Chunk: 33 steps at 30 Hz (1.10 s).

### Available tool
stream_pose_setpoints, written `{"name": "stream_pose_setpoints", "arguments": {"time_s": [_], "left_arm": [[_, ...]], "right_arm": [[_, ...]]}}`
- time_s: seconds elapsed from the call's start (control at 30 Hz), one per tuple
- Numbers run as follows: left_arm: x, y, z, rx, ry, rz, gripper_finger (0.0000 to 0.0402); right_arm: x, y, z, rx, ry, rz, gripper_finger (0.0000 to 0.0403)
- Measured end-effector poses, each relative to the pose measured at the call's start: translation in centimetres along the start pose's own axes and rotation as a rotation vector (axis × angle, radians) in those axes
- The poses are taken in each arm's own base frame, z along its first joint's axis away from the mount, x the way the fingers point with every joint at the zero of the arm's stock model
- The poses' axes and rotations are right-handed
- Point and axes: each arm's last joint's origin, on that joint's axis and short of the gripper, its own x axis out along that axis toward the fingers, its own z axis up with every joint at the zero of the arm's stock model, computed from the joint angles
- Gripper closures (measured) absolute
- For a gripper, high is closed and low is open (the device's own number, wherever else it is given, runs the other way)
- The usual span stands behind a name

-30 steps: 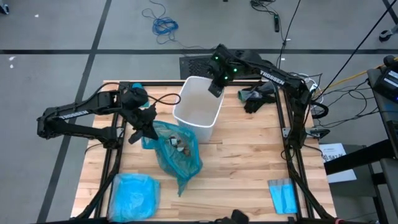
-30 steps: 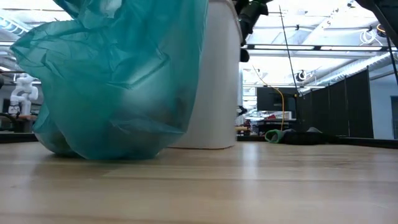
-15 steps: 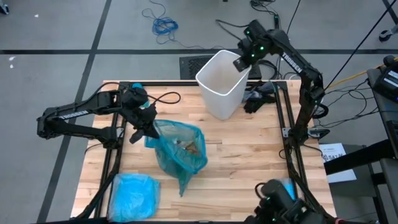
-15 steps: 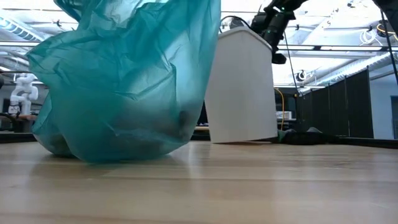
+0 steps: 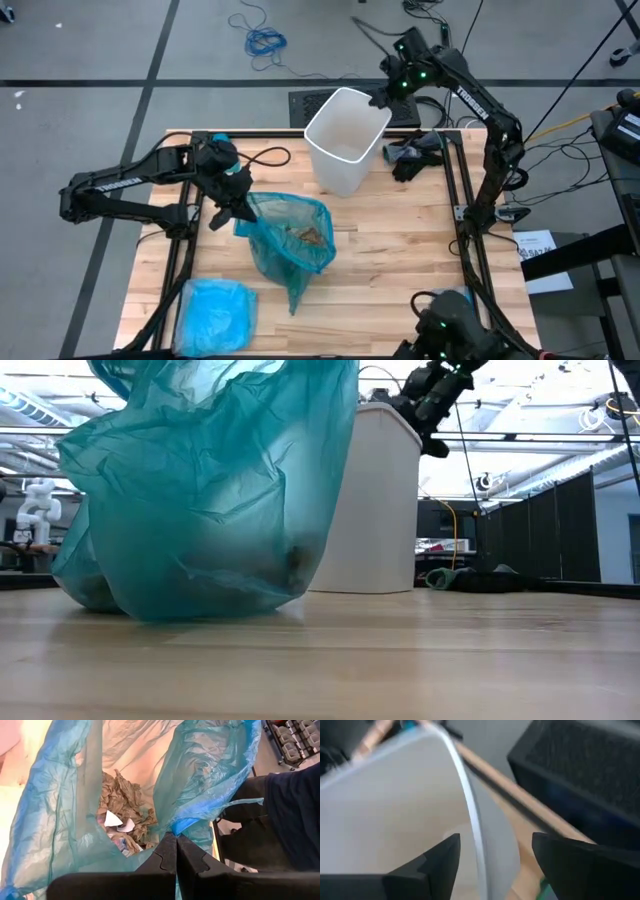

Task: Place trash/remove bag and relplace
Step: Close the blue trash bag

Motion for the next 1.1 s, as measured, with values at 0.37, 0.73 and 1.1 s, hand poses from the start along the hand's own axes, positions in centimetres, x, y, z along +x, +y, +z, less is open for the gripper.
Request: {"name": "stream_pose_setpoints", "arguments": {"time_s": [0.37,0.73,1.1], "left_arm": [[0.0,0.0,0.1,-0.016,-0.012,0.011,0.0402],[0.0,0.0,0.8,-0.036,-0.069,0.017,0.0402],[0.1,0.4,-0.7,-0.32,0.061,0.089,0.0402]], "right_arm": [[-7.7,13.8,-4.8,-0.275,-0.212,0.346,0.0206],[-1.4,16.5,-17.6,0.027,-0.183,0.56,0.026],[5.9,14.0,-24.5,0.208,-0.133,0.532,0.0273]]}}
